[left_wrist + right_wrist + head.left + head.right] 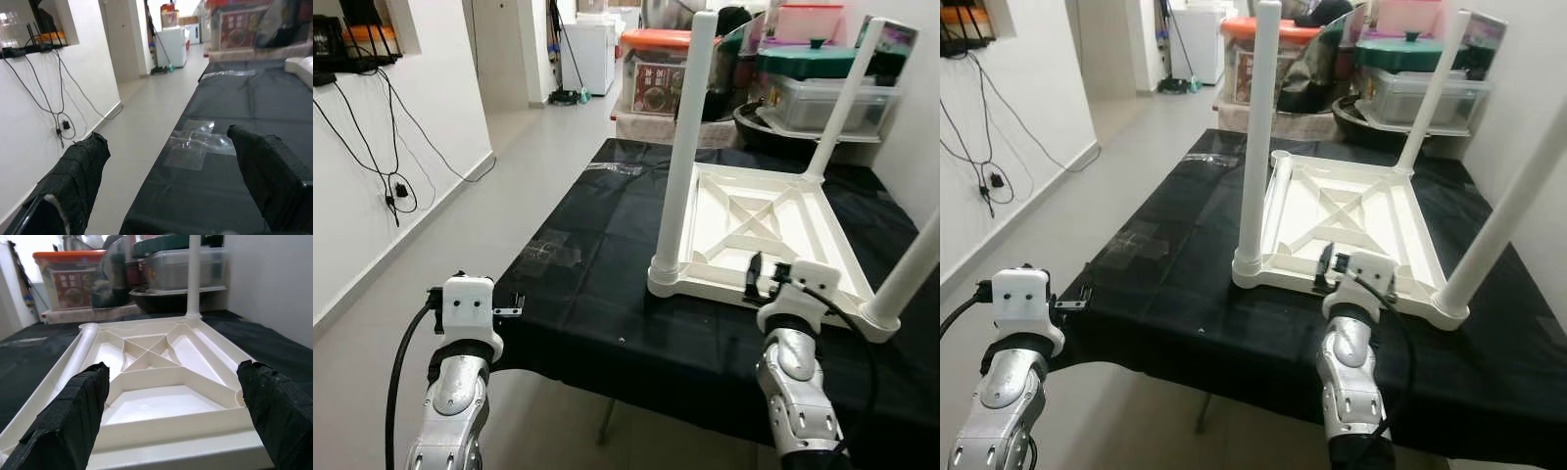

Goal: Building children table

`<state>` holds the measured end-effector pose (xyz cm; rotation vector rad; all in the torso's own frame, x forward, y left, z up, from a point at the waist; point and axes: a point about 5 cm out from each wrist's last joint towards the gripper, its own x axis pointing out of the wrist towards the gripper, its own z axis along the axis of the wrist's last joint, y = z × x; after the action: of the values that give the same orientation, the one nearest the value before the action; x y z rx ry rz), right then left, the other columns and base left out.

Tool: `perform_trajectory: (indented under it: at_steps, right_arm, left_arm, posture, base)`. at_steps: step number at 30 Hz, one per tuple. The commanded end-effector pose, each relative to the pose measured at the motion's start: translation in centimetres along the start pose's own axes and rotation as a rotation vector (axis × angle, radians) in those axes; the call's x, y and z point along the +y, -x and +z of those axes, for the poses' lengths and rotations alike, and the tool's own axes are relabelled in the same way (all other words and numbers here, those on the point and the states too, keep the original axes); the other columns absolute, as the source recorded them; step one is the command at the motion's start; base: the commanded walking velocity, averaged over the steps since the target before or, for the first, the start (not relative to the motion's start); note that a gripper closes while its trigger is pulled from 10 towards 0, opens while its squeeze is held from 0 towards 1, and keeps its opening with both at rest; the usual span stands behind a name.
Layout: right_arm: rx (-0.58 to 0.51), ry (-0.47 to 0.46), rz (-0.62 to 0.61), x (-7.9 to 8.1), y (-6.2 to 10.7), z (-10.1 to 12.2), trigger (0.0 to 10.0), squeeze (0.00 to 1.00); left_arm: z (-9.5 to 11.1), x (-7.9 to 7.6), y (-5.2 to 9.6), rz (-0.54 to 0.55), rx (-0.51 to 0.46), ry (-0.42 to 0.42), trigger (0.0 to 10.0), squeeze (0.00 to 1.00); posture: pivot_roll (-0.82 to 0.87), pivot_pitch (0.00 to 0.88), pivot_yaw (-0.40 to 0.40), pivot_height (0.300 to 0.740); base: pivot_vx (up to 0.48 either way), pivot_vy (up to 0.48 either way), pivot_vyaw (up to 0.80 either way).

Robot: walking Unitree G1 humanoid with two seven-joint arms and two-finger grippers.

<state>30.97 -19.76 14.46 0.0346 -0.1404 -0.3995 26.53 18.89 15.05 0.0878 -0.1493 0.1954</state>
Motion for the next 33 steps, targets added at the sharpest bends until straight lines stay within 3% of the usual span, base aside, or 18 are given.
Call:
perform_trajectory:
  at_steps: [1,9,20,26,28,30,31,32,33]
  right_arm:
    - [0.03,0.022,-0.035,-0.7,0.0,-0.6,10.0,0.0]
    - [0.031,0.017,-0.02,0.0,0.1,-0.5,10.0,0.0]
    - [0.022,0.022,-0.025,0.2,-0.1,-0.2,10.0,0.0]
    - [0.057,-0.025,0.092,1.1,-1.0,-0.2,10.0,0.0]
    - [0.072,-0.066,0.202,1.4,-1.9,0.1,10.0,0.0]
    - [0.072,-0.066,0.202,1.4,-1.9,0.1,10.0,0.0]
    - [0.071,-0.073,0.268,1.1,-2.5,0.4,10.0,0.71]
    - [0.082,-0.077,0.356,0.9,-3.1,0.6,10.0,1.0]
    - [0.082,-0.077,0.356,0.9,-3.1,0.6,10.0,1.0]
  left_arm:
    - [0.2,-0.4,-0.2,-0.016,-0.01,-0.008,10.0,0.0]
    - [0.3,-0.5,-0.2,-0.019,-0.005,0.017,10.0,0.0]
    - [0.2,-0.3,-0.2,-0.007,0.002,0.031,10.0,0.0]
    - [-0.3,-1.4,0.3,-0.068,0.033,0.068,10.0,0.0]
    - [-1.0,-2.6,1.3,-0.147,0.067,0.097,10.0,0.0]
    - [-1.0,-2.6,1.3,-0.147,0.067,0.097,10.0,0.0]
    - [-1.4,-3.4,2.1,-0.206,0.095,0.115,10.0,0.0]
    - [-1.9,-4.2,3.0,-0.265,0.126,0.132,10.0,0.0]
    - [-1.9,-4.2,3.0,-0.265,0.126,0.132,10.0,0.0]
  posture:
    - [0.08,0.0,-0.06,0.74]
    - [0.09,0.0,-0.059,0.74]
    - [0.09,0.0,-0.062,0.74]
    - [0.09,0.0,-0.058,0.74]
    - [0.09,0.0,-0.057,0.74]
    - [0.09,0.0,-0.057,0.74]
    - [0.09,0.0,-0.057,0.74]
    - [0.09,0.0,-0.056,0.74]
    - [0.09,0.0,-0.056,0.74]
  base:
    - [0.277,0.0,-0.8]
    - [0.279,0.0,0.0]
    - [0.0,0.0,0.0]
    - [0.0,0.0,0.0]
    - [0.0,0.0,0.0]
    - [0.0,0.0,0.0]
    - [0.0,0.0,0.0]
    - [0.0,0.0,0.0]
    - [0.0,0.0,0.0]
